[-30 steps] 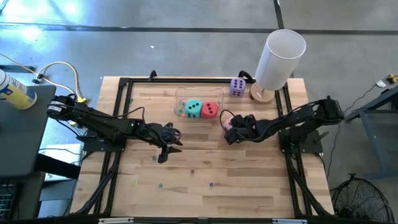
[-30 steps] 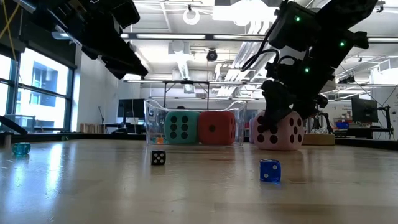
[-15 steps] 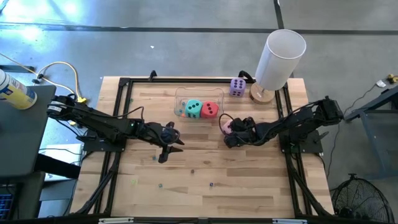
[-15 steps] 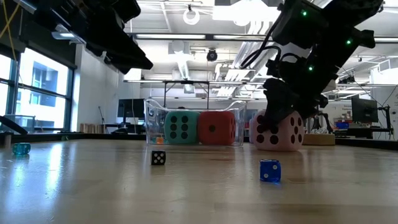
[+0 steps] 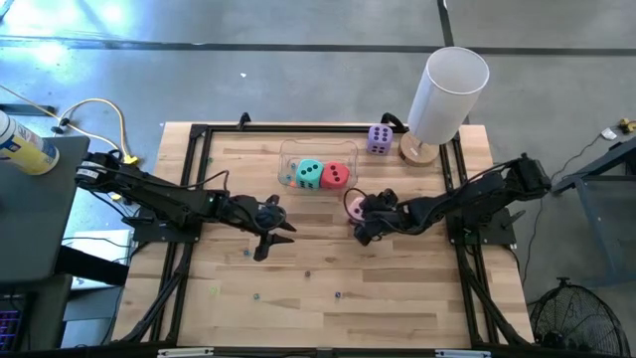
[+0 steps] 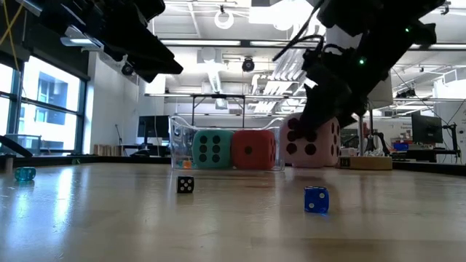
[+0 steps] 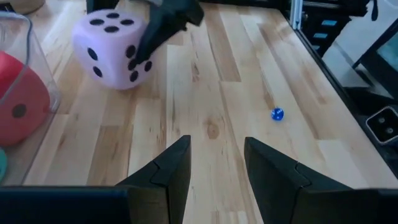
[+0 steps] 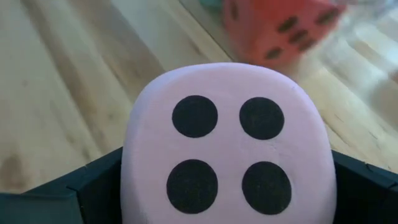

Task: Pick & Place Dice
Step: Put the large pink dice into the transparent bin

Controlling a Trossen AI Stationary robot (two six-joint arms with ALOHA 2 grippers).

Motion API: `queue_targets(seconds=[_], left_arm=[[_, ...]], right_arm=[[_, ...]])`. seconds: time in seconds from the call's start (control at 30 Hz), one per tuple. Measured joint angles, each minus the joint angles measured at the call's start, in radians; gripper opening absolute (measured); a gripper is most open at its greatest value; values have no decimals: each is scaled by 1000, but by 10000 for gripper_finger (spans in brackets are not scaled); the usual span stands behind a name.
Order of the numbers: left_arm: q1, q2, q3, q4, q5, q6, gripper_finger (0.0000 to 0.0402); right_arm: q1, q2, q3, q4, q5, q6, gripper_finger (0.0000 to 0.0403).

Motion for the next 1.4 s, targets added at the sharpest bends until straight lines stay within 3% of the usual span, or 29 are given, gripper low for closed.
queue_targets(seconds=[0.4,0.57,0.77,0.83,0.93,1.03,1.1,1.2,1.27,1.4], left_arm=[[0,0,0,9,-14,1,145],[1,0,0,15,-74,3,145],[1,4,0,23,-125,-11,145],[0,6,0,37,-185,-10,145],[14,6,-1,124,-321,88,145],[68,6,-1,250,-357,254,145],[130,6,-1,318,-314,319,145],[251,6,0,361,-91,361,144],[339,14,0,390,74,341,143],[512,34,1,448,257,259,142]], right_arm=[[-32,0,201,49,13,-273,396],[-96,-1,289,49,100,-382,396],[-214,-2,312,54,107,-341,396],[-246,0,312,48,66,-327,396],[-265,26,313,49,2,-324,396],[-268,69,312,48,-16,-353,396],[-276,90,312,55,-27,-375,396],[-289,120,312,77,-26,-429,396],[-300,126,311,73,-47,-462,396],[-318,124,312,77,-78,-509,396]])
